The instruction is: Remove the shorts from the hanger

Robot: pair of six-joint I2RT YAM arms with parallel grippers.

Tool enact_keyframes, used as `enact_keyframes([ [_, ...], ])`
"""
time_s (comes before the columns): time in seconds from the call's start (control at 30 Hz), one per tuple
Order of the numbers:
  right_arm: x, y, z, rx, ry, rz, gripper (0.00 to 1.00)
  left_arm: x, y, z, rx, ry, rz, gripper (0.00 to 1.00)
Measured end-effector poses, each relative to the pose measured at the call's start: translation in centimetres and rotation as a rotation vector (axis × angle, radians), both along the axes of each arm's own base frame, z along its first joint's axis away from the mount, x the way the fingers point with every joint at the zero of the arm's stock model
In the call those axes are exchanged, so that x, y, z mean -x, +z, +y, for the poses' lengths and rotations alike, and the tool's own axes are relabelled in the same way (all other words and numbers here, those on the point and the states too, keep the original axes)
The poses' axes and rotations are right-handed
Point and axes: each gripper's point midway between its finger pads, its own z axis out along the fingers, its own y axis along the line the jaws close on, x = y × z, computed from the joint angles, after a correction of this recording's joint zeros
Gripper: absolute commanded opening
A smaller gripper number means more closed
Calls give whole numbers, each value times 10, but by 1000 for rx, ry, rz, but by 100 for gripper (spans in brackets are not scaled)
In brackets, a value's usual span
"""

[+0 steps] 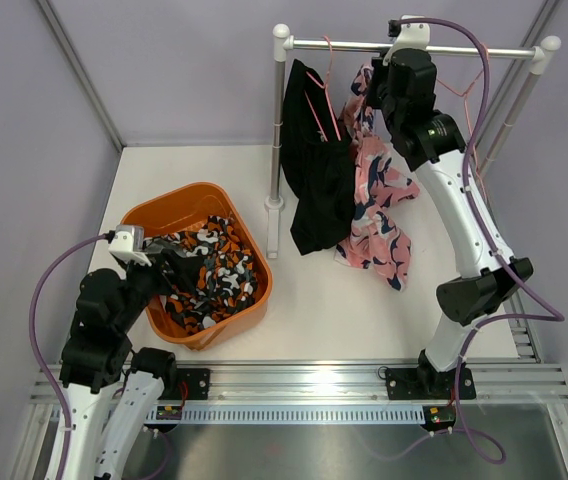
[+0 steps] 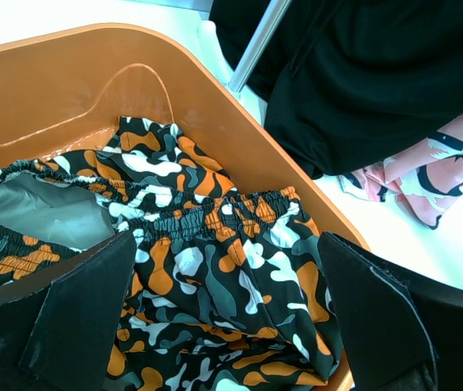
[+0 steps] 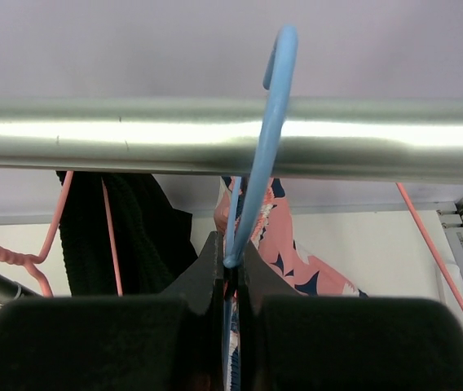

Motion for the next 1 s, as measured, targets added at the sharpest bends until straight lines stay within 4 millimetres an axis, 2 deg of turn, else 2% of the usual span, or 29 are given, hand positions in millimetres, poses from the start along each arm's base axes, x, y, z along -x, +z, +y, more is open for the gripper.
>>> enact_keyframes([
  [0.3,16,17,-7,-11,0,-16,0,0,0,0,0,0,1,99],
  [0.53,56,31,-22,-46,0,-18,0,0,0,0,-1,-1,1,99],
  [0.7,98,29,-31,-80,28,11,0,-1,-1,-1,-3,-4,6,99],
  [0.8,130,16,-37,-97,58,50,0,-3,-4,-3,-5,-13,20,99],
  [0.9,172,-7,-48,-114,78,104,0,-5,-8,-8,-6,-43,49,99],
  [0.97,203,-19,-58,-135,89,117,0,-9,-5,-16,2,-73,75,99],
  [1.0,211,-23,-61,-139,90,122,0,-12,-1,-19,9,-85,77,98],
])
